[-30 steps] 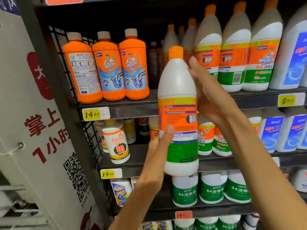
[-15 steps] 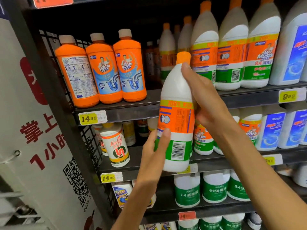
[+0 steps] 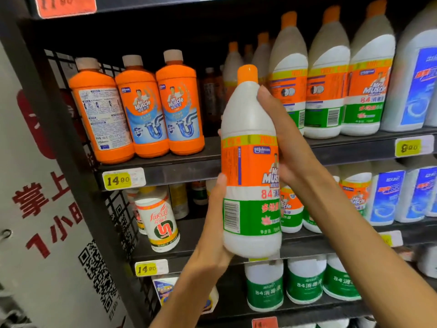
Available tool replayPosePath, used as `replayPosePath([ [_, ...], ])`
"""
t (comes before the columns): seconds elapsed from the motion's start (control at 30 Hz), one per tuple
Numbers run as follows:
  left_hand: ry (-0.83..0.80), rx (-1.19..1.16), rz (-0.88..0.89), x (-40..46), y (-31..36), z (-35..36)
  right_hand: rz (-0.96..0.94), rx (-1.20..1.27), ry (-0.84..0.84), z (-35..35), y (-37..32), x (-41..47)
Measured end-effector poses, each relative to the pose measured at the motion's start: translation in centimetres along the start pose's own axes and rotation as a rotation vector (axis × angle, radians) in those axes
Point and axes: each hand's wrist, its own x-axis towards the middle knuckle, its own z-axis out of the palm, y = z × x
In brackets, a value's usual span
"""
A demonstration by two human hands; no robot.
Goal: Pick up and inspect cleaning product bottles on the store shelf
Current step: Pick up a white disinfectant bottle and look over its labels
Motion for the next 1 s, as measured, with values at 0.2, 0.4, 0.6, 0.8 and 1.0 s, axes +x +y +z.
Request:
replayPosePath([
  [0.2, 0.155, 0.346, 0.296, 4.0, 3.4, 0.3, -0.228, -0.23, 0.132, 1.1, -3.1, 2.4],
  [0.4, 0.268, 0.614, 0.51, 7.8, 3.9, 0.1, -0.405, -0.428, 0.17, 2.2, -4.4, 5.6],
  [0.6, 0.351, 0.614, 0.611, 10.2, 3.3, -0.1, -0.485, -0.53, 0.188, 1.7, -3.8, 8.1],
  [0.8, 0.361, 0.644, 0.582, 11.1, 2.4, 0.1, -0.498, -0.648, 0.111, 0.9, -3.9, 9.1],
  [1.0, 0.388, 0.769, 0.557, 9.9, 1.6, 0.8, -0.422, -0.616, 0.044, 0.5, -4.7, 8.8],
])
